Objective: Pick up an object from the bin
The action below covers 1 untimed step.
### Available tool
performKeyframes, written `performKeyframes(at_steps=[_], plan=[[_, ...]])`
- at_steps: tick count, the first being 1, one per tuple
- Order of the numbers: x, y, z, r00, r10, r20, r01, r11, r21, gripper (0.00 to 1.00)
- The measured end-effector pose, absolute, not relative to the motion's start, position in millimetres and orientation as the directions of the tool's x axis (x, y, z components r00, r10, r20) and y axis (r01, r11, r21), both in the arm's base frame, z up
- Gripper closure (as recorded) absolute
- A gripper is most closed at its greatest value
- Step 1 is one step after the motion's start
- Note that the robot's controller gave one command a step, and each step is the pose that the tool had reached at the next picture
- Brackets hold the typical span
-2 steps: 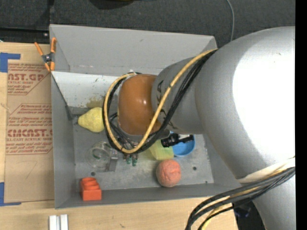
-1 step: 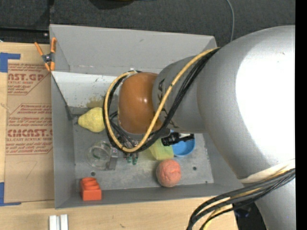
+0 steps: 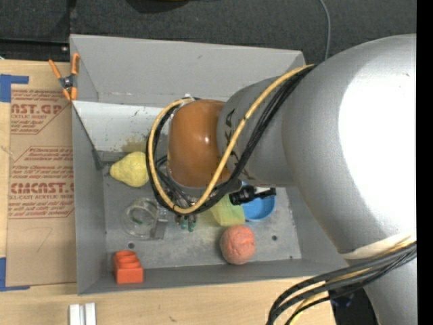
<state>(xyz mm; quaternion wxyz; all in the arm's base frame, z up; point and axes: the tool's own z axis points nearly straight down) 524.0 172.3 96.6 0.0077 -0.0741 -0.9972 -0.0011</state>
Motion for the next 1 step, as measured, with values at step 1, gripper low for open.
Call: performKeyframes(at_steps=[1], plan=[[523.9,172.4,108.0,-0.989,0.148,0.015,0.148,0.989,0.001,1.00]])
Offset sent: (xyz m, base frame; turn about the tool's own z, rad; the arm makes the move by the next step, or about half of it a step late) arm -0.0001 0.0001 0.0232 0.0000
